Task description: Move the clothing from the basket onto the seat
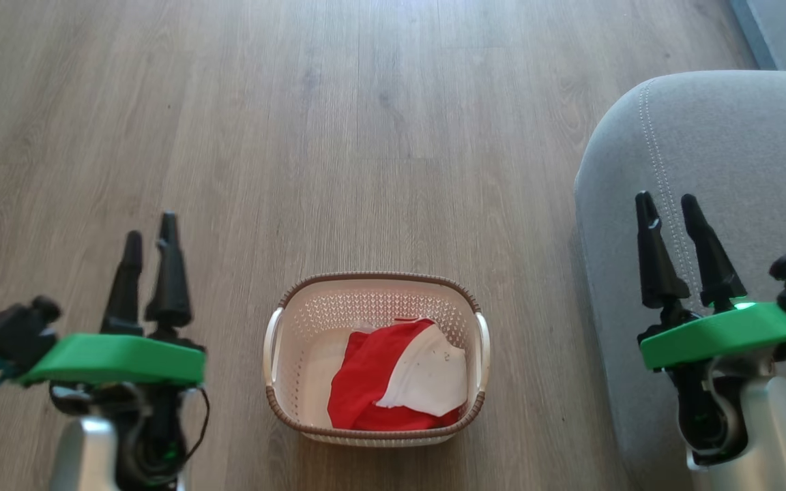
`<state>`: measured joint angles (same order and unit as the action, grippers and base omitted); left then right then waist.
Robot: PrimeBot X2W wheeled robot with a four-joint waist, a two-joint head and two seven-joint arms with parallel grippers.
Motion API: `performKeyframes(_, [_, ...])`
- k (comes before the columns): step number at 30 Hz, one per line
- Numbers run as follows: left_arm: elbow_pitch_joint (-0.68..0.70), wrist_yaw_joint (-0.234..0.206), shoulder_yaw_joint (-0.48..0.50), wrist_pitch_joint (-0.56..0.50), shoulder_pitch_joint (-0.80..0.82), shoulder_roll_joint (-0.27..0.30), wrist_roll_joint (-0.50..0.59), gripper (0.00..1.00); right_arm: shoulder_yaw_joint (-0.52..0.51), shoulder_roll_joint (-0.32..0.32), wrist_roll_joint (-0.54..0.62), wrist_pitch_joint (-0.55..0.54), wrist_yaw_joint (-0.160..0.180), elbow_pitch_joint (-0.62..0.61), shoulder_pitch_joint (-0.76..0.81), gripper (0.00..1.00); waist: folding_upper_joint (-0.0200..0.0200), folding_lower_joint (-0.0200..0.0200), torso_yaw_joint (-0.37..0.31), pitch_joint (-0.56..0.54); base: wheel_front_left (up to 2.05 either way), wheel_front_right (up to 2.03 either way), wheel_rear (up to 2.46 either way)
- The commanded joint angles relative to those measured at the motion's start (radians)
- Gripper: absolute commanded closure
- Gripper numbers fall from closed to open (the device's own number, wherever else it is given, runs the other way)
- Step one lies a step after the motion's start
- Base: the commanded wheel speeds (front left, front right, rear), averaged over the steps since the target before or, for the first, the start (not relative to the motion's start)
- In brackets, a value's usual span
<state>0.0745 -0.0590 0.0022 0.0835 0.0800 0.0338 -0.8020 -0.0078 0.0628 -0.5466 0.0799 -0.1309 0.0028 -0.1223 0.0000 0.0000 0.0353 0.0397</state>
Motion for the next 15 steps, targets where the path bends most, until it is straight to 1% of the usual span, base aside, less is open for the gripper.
performKeyframes(1, [0.05, -0.014, -0.001, 0.013, 0.042, 0.01, 0.052, 0.0, 0.016, 0.008, 0.034, 0.016, 0.0, -0.031, -0.04, 0.0, 0.0, 0.0, -0.001, -0.001, 0.0, 0.0, 0.0])
performKeyframes(4, [0.04, -0.036, -0.049, 0.022, 0.036, 0.014, 0.137, 0.0, 0.032, 0.01, 0.072, 0.024, 0.0, -0.019, -0.037, 0.0, 0.0, 0.0, -0.004, -0.003, 0.0, 0.0, 0.0])
performKeyframes(7, [0.023, -0.071, -0.107, 0.031, 0.036, 0.039, 0.205, 0.0, 0.047, 0.015, 0.105, 0.033, 0.0, 0.004, -0.031, 0.0, 0.0, 0.0, -0.007, -0.006, 0.0, 0.0, 0.0])
performKeyframes(14, [-0.029, -0.206, -0.242, 0.051, 0.048, 0.109, 0.321, 0.0, 0.081, 0.024, 0.171, 0.054, 0.0, 0.051, -0.026, 0.0, 0.0, 0.0, -0.009, -0.013, 0.0, 0.0, 0.0])
performKeyframes(15, [-0.035, -0.241, -0.282, 0.057, 0.057, 0.129, 0.346, 0.0, 0.087, 0.024, 0.188, 0.06, 0.0, 0.06, -0.027, 0.0, 0.0, 0.0, -0.011, -0.014, 0.0, 0.0, 0.0])
